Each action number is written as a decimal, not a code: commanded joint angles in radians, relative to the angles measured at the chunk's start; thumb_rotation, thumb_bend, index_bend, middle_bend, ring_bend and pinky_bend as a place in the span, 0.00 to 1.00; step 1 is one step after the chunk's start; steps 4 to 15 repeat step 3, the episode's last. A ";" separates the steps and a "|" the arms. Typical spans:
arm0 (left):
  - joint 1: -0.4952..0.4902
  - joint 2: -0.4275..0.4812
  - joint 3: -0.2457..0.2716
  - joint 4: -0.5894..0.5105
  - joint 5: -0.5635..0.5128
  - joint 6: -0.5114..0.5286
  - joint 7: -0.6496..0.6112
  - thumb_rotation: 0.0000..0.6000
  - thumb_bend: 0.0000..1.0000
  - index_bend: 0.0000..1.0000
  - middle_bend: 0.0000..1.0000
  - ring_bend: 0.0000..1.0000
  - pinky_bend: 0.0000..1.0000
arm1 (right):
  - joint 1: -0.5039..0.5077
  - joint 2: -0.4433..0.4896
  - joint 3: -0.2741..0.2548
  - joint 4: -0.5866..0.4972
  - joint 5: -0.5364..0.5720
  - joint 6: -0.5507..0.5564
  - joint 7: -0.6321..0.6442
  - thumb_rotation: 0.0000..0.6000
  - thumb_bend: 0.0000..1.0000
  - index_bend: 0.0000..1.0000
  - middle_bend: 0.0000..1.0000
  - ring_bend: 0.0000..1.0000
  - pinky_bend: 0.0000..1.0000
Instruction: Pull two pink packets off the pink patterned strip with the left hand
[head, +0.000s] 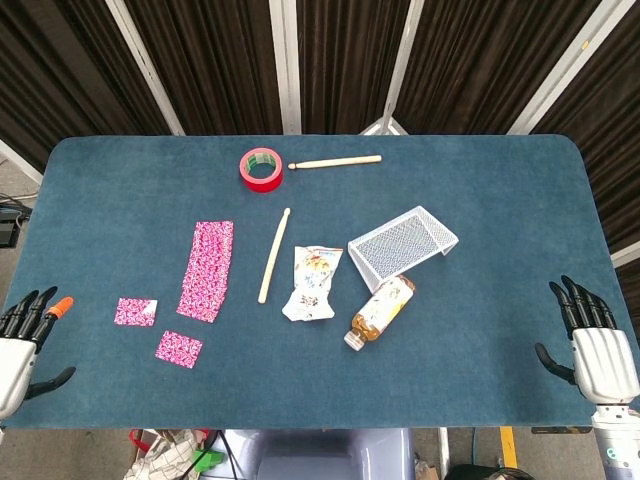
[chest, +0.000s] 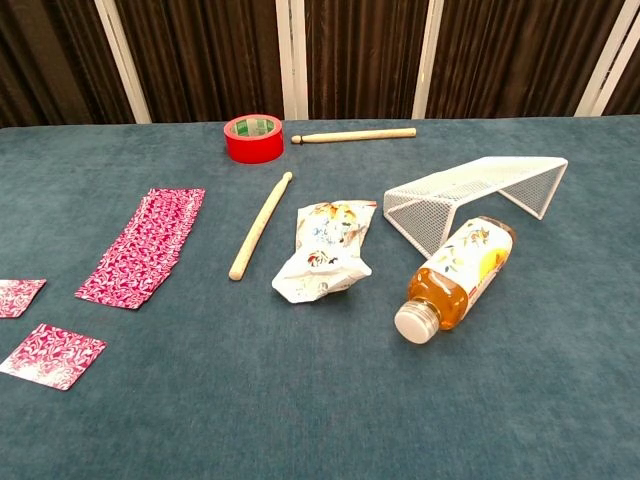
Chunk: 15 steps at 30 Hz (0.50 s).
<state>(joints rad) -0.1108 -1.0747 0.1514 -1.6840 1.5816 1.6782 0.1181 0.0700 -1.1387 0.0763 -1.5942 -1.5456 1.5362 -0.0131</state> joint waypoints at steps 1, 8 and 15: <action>0.015 -0.004 -0.011 0.017 0.011 0.017 -0.005 1.00 0.20 0.16 0.02 0.00 0.13 | 0.001 0.001 -0.004 0.005 -0.009 0.003 0.004 1.00 0.31 0.04 0.04 0.09 0.13; 0.021 -0.004 -0.013 0.019 0.013 0.019 -0.002 1.00 0.20 0.16 0.02 0.00 0.13 | 0.002 0.001 -0.004 0.005 -0.012 0.004 0.006 1.00 0.31 0.04 0.04 0.09 0.13; 0.021 -0.004 -0.013 0.019 0.013 0.019 -0.002 1.00 0.20 0.16 0.02 0.00 0.13 | 0.002 0.001 -0.004 0.005 -0.012 0.004 0.006 1.00 0.31 0.04 0.04 0.09 0.13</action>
